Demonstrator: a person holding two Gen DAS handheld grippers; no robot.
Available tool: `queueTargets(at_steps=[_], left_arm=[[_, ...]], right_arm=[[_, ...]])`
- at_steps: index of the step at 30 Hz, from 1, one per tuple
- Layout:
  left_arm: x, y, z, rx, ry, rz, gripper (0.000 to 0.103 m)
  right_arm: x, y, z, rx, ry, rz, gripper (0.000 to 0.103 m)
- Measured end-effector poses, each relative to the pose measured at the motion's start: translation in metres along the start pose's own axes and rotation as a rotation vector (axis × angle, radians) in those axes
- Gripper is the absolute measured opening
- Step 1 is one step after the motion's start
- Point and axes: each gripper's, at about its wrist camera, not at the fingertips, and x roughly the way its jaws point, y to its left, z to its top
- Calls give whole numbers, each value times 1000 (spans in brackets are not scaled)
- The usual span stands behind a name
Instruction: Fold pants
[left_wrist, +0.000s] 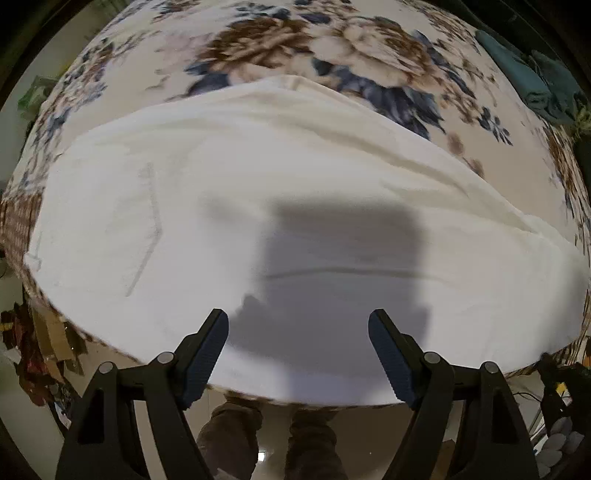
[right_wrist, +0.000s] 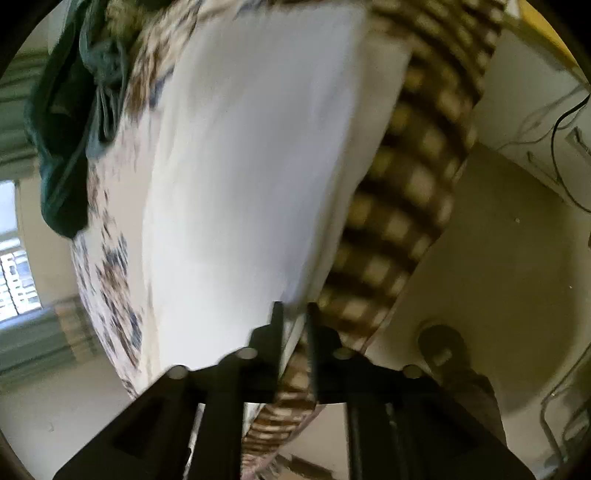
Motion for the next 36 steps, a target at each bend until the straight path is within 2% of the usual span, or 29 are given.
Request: queueTargets(at_steps=[1,3,6,9,12,14,15,20,23,24,26,28,30,32,34,35,36], left_arm=[[4,-3,0,6,4,-9,77],[18,-8,0,22,22,-12,77],[42,-12,1,35,75,2,77],[50,-12,5,31,87,15,77],[48,-14,8,35,83,17,77],[46,-15,9,37,86,14,77],[45,-16,9,38,90,10,77],[31,-29,10,76,80,-10,77],[27,-36,11,103,72,-19,77],[27,-39,12,109,72,-20,77],[30,-42,15,112,78,-29,77],[37,-47,15,112,87,-38,77],[48,-45,18,115,97,-38,77],[56,-43,17,117,88,-51,81],[60,-39,15,108,64,-70,90],[62,-36,14,98,56,-96,94],[64,-36,13,93,53,-117,103]], right_arm=[[-7,-5,5,8,-30,9,42],[-21,-23,18,52,-96,66,50],[-36,-42,40,100,-175,108,50],[-50,-42,60,88,-251,149,50],[-52,-29,80,26,-293,94,50],[-44,-22,89,8,-281,62,25],[-42,-20,92,5,-280,28,9],[-51,-19,85,42,-305,-26,7],[-45,-37,83,106,-268,-29,7],[-41,-44,83,130,-259,-17,8],[-40,-51,83,156,-258,17,23],[-44,-59,80,153,-247,75,50],[-45,-67,75,145,-243,156,60],[-34,-71,74,136,-200,217,62],[-15,-69,75,101,-155,283,62],[-7,-66,76,74,-142,278,62],[-2,-60,77,39,-154,278,62]])
